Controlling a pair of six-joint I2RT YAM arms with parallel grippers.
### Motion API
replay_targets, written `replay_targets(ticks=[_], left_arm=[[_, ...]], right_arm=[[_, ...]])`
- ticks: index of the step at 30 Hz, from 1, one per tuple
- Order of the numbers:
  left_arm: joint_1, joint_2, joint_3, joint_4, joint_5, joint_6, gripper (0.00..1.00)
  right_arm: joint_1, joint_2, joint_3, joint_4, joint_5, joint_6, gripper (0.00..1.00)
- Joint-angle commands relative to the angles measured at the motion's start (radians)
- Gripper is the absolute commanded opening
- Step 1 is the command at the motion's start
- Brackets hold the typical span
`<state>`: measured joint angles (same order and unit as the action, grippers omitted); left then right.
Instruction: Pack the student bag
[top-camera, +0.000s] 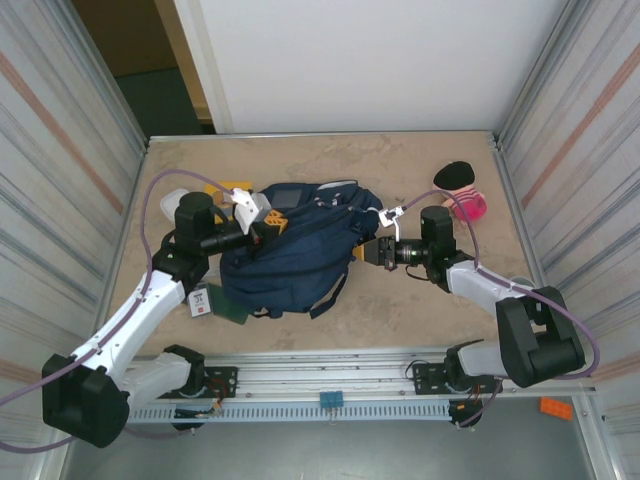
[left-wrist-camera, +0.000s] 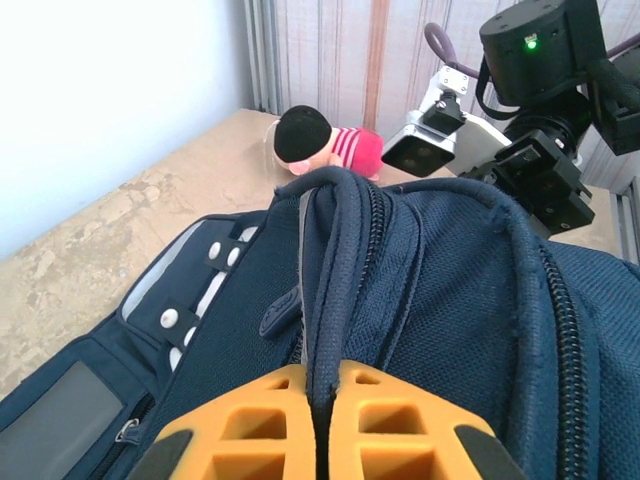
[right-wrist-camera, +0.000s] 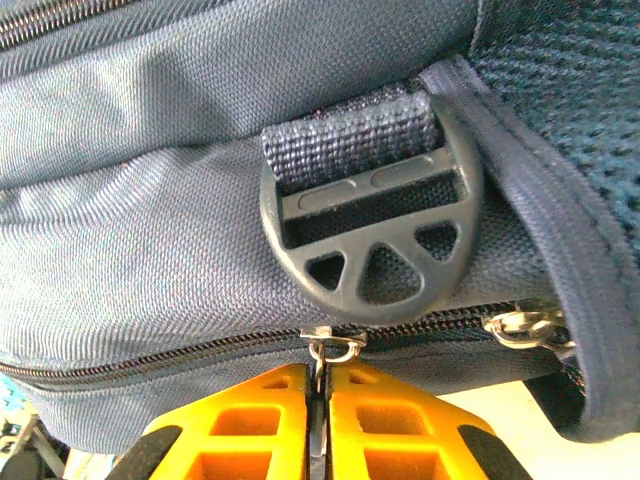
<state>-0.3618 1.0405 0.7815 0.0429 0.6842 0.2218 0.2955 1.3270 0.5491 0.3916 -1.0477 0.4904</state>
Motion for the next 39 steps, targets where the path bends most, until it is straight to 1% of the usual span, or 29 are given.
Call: replay_targets(ticks=[1, 3, 7, 12, 14, 16, 18, 20, 21, 23, 27, 33, 36, 39], left_arm=[[-0.01, -0.04, 0.023, 0.133, -0.047, -0.025, 0.0], [-0.024, -0.035, 0.027, 0.123, -0.051, -0.01, 0.0], [-0.039, -0.032, 0.029, 0.127, -0.049, -0.001, 0.0], [-0.04, -0.031, 0.027, 0.139, -0.051, -0.006, 0.0], [-0.04, -0.029, 0.027, 0.139, -0.051, -0.007, 0.0], [-0.04, -0.03, 0.023, 0.143, -0.058, -0.011, 0.0], [-0.046, -0.03, 0.018, 0.151, -0.077, -0.021, 0.0], [-0.062, -0.029, 0.012, 0.154, -0.128, -0.026, 0.0], [-0.075, -0.028, 0.009, 0.153, -0.171, -0.03, 0.0], [-0.105, -0.02, 0.01, 0.143, -0.24, -0.017, 0.0], [-0.18, 0.01, 0.017, 0.126, -0.39, 0.02, 0.0], [-0.261, 0.071, 0.05, 0.104, -0.613, 0.066, 0.0], [-0.282, 0.105, 0.065, 0.103, -0.69, 0.074, 0.0], [-0.303, 0.136, 0.082, 0.11, -0.742, 0.083, 0.0]], right_arm=[[0.021, -0.033, 0.013, 0.013, -0.023, 0.007, 0.07], [0.028, -0.046, 0.015, 0.015, -0.004, 0.01, 0.07], [0.034, -0.05, 0.017, 0.02, 0.033, 0.012, 0.16], [0.033, -0.031, 0.017, 0.024, 0.061, 0.019, 0.19], [0.033, -0.027, 0.018, 0.024, 0.074, 0.023, 0.23], [0.033, -0.025, 0.019, 0.024, 0.081, 0.023, 0.21], [0.033, -0.026, 0.018, 0.024, 0.079, 0.027, 0.13], [0.034, -0.03, 0.02, 0.024, 0.079, 0.035, 0.06], [0.034, -0.04, 0.018, 0.024, 0.081, 0.041, 0.03], [0.039, -0.066, 0.017, 0.007, 0.094, 0.041, 0.0], [0.06, -0.15, 0.035, -0.118, 0.134, -0.007, 0.0], [0.101, -0.274, 0.074, -0.318, 0.173, -0.081, 0.0], [0.107, -0.314, 0.093, -0.396, 0.184, -0.101, 0.0], [0.12, -0.331, 0.116, -0.465, 0.202, -0.115, 0.0]])
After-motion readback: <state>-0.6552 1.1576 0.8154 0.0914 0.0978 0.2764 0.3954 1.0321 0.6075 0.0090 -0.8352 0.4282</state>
